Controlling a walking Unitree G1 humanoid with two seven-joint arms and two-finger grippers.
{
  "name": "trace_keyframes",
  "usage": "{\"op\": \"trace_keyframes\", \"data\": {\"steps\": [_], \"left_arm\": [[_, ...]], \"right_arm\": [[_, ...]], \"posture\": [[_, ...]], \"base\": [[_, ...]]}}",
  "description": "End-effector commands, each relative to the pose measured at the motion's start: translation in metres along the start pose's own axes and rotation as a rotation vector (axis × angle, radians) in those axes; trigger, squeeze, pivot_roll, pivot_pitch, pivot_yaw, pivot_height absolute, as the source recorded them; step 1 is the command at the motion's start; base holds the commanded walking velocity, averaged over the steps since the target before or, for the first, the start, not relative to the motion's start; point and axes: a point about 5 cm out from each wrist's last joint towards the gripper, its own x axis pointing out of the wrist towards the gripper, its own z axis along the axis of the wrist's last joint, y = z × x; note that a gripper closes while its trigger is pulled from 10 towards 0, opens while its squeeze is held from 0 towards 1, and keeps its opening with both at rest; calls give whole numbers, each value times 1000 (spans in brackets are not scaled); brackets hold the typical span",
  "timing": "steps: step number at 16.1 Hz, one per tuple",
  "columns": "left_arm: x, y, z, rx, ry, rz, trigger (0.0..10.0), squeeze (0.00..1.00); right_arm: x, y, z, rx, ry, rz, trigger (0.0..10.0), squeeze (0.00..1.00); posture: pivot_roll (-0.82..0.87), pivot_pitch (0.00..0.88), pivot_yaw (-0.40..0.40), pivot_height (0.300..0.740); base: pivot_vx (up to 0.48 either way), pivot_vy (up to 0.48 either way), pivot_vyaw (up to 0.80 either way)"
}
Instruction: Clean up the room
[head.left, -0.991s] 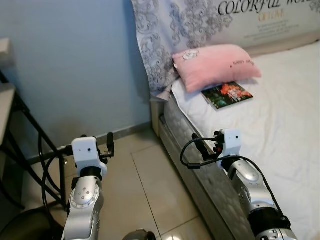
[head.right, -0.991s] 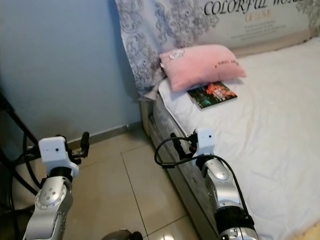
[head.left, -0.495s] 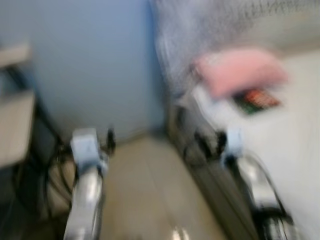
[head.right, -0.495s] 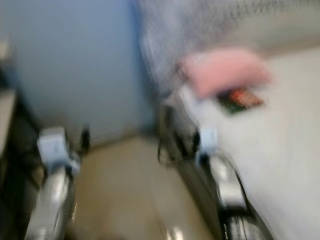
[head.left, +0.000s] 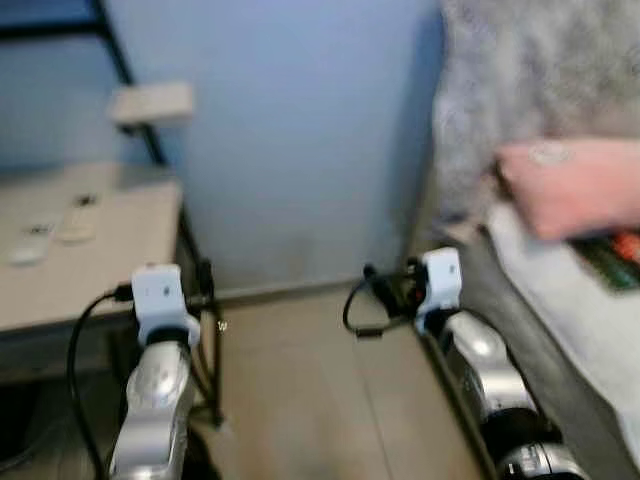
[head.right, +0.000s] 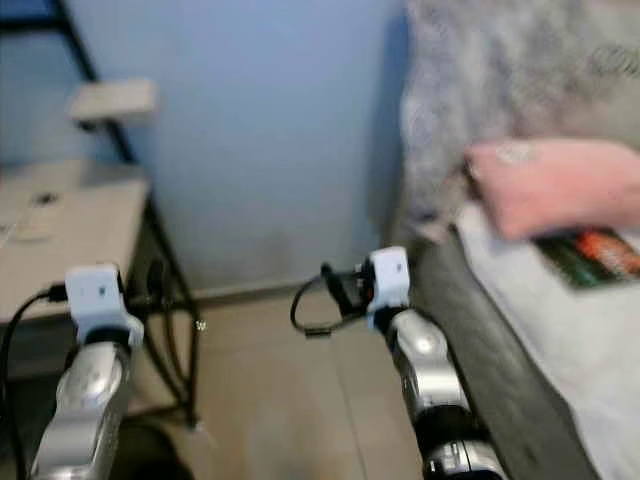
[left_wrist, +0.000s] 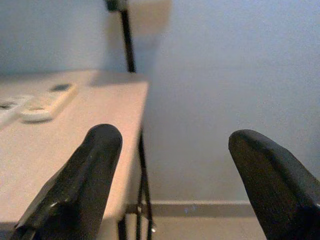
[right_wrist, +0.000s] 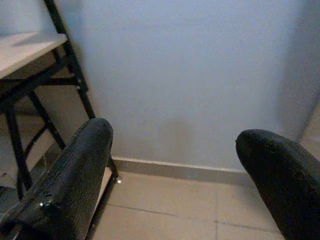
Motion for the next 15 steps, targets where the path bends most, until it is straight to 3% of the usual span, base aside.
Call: {"op": "trace_keyframes", "data": {"steps": [1,3,4,7,11,15], "left_arm": [[1,-9,2,10,-1,-27,10000,0],[2,-8,2,18,5,-29,10000,0],[5,-7,4,34,-17,-35,10000,0],[9,-5,3,46,3,-46,10000,0],[9,-7,4,66,-5,-71,10000,0],[9,-8,3,71,-1,-84,10000,0]], "right_arm": [[-4,-9,2,-17,-4,-25,10000,114],[-4,-9,2,-26,-6,-28,10000,75],[-4,-10,1,-29,0,-44,10000,0],[-5,-12,0,-26,-4,-66,10000,0],[-6,-9,-2,-19,-5,-55,10000,0],[-6,-8,-2,-17,-6,-49,10000,0]], "posture": [[-68,0,71,740],[-71,0,72,740],[-71,0,72,740],[-71,0,75,740],[-75,0,80,740],[-76,0,83,740]], "base": [[458,0,469],[458,0,466],[450,0,0],[0,0,0],[449,0,0],[382,-288,0]]}}
